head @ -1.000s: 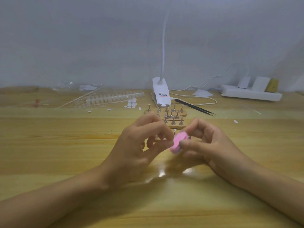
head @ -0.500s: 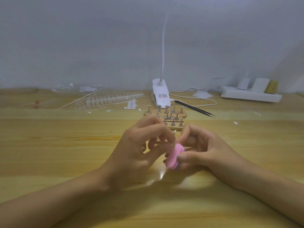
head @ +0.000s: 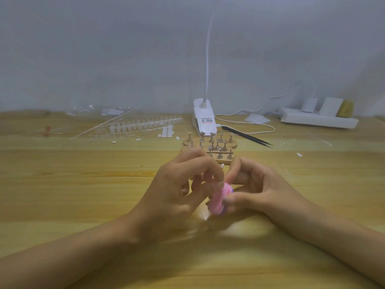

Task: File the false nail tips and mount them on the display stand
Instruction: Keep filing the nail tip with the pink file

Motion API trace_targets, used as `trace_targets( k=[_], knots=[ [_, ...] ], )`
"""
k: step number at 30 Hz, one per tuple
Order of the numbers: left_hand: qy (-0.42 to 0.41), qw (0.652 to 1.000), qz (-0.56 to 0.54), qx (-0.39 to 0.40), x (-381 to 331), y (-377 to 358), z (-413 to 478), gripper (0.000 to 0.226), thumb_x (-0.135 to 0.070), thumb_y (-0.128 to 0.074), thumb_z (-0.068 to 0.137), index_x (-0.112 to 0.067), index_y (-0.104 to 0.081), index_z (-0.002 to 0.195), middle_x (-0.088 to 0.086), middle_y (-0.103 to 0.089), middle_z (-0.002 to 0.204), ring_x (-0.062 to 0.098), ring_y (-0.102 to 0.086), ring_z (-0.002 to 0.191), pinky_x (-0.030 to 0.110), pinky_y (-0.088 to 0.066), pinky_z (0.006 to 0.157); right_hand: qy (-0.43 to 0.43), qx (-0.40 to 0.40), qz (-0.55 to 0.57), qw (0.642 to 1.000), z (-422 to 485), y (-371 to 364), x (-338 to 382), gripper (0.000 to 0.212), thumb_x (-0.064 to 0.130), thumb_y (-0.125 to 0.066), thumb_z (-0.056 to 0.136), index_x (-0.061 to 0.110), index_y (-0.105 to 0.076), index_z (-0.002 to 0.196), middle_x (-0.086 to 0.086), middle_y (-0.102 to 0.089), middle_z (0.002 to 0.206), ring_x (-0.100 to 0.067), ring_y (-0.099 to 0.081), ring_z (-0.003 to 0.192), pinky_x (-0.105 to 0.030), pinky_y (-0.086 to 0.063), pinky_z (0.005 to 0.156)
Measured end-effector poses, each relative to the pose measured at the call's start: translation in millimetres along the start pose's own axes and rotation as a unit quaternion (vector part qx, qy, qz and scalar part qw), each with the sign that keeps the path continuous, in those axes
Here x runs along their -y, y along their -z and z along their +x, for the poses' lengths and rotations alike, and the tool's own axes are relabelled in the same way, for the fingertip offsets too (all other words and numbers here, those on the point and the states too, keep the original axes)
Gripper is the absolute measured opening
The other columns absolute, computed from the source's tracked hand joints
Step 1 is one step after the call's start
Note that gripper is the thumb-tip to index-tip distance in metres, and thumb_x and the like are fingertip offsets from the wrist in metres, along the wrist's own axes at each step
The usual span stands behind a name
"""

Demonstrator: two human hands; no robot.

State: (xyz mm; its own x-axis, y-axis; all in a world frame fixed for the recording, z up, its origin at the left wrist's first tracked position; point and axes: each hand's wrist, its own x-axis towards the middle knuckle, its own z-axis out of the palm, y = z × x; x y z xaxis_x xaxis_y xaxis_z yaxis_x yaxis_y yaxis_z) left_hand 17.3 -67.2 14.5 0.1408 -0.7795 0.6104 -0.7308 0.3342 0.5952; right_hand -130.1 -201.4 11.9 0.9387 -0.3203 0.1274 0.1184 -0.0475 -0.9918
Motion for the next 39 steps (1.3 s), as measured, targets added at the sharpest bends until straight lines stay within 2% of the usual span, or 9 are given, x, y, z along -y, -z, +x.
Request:
trace_targets(
  k=[10,13,16,18,20,24,29,36,39],
  knots=[
    [0.017,1.0,-0.019,-0.004,1.1,0.8,-0.1,0.009,-0.019,-0.067,0.088,-0.02,-0.065,0.08,-0.006,-0.052,0.085,0.015,-0.052,0.07,0.025,-0.037,0.05,0.011,-0.068,0.046,0.997,0.8,3.7,-1.3,0.022,0.017,-0.083,0.075,0.02,-0.063,0.083,-0.008,-0.074,0.092,-0.022,-0.075,0.081,-0.025,-0.058,0.063],
    [0.02,0.999,-0.028,0.003,0.5,0.0,-0.6,0.01,-0.017,-0.068,0.087,-0.021,-0.064,0.079,-0.007,-0.052,0.084,0.015,-0.053,0.069,0.02,-0.036,0.052,-0.005,-0.001,0.018,1.0,0.9,1.7,-0.1,0.027,0.02,-0.087,0.073,0.021,-0.062,0.083,-0.01,-0.075,0.095,-0.024,-0.075,0.081,-0.029,-0.06,0.066],
    [0.032,0.999,-0.043,-0.003,0.3,0.2,-0.9,0.009,-0.02,-0.068,0.086,-0.021,-0.065,0.078,-0.006,-0.052,0.084,0.015,-0.052,0.07,0.028,-0.038,0.051,0.0,-0.055,0.042,0.998,1.6,4.5,-1.2,0.022,0.019,-0.084,0.074,0.022,-0.063,0.081,-0.008,-0.074,0.091,-0.021,-0.075,0.081,-0.026,-0.058,0.066],
    [0.039,0.998,-0.054,-0.009,-0.2,0.2,-1.0,0.008,-0.021,-0.068,0.086,-0.021,-0.065,0.078,-0.006,-0.052,0.084,0.015,-0.052,0.07,0.033,-0.04,0.05,0.001,-0.024,0.035,0.999,0.7,3.5,-0.9,0.023,0.015,-0.084,0.076,0.021,-0.063,0.081,-0.009,-0.075,0.093,-0.022,-0.074,0.08,-0.026,-0.058,0.065],
    [0.037,0.998,-0.053,-0.007,-0.9,-0.3,-1.1,0.008,-0.019,-0.069,0.085,-0.021,-0.065,0.078,-0.005,-0.052,0.084,0.016,-0.053,0.069,0.033,-0.04,0.05,0.008,0.005,0.022,1.0,-0.1,0.8,-0.6,0.024,0.014,-0.083,0.077,0.019,-0.061,0.084,-0.011,-0.075,0.096,-0.022,-0.074,0.079,-0.027,-0.058,0.065],
    [0.035,0.998,-0.05,-0.001,-0.9,-0.1,-2.5,0.008,-0.021,-0.069,0.086,-0.018,-0.066,0.078,-0.004,-0.053,0.086,0.018,-0.053,0.07,0.033,-0.04,0.05,0.013,-0.068,0.054,0.996,1.6,5.7,-3.2,0.023,0.012,-0.082,0.074,0.016,-0.061,0.084,-0.009,-0.072,0.092,-0.021,-0.073,0.08,-0.028,-0.059,0.067],
    [0.024,0.999,-0.048,-0.001,-2.3,-0.7,-3.9,0.009,-0.022,-0.071,0.087,-0.02,-0.066,0.079,-0.006,-0.052,0.086,0.017,-0.053,0.071,0.025,-0.038,0.052,0.003,-0.011,0.037,0.999,1.4,5.5,-1.8,0.024,0.011,-0.082,0.071,0.019,-0.063,0.083,-0.01,-0.073,0.095,-0.025,-0.073,0.08,-0.032,-0.06,0.069],
    [0.05,0.996,-0.079,-0.003,2.1,0.5,-1.7,0.007,-0.022,-0.071,0.084,-0.018,-0.068,0.079,-0.004,-0.053,0.086,0.016,-0.052,0.069,0.04,-0.041,0.049,0.018,-0.068,0.056,0.996,1.8,4.9,-2.1,0.021,0.013,-0.081,0.074,0.018,-0.062,0.084,-0.011,-0.071,0.096,-0.023,-0.073,0.081,-0.028,-0.059,0.067],
    [0.065,0.992,-0.105,-0.001,3.5,0.2,-1.6,0.008,-0.025,-0.075,0.081,-0.02,-0.07,0.077,-0.005,-0.053,0.086,0.016,-0.052,0.07,0.042,-0.042,0.049,0.01,-0.018,0.03,0.999,0.1,1.8,-0.7,0.025,0.008,-0.083,0.075,0.02,-0.063,0.083,-0.007,-0.073,0.093,-0.021,-0.073,0.078,-0.027,-0.059,0.066]
  ],
)
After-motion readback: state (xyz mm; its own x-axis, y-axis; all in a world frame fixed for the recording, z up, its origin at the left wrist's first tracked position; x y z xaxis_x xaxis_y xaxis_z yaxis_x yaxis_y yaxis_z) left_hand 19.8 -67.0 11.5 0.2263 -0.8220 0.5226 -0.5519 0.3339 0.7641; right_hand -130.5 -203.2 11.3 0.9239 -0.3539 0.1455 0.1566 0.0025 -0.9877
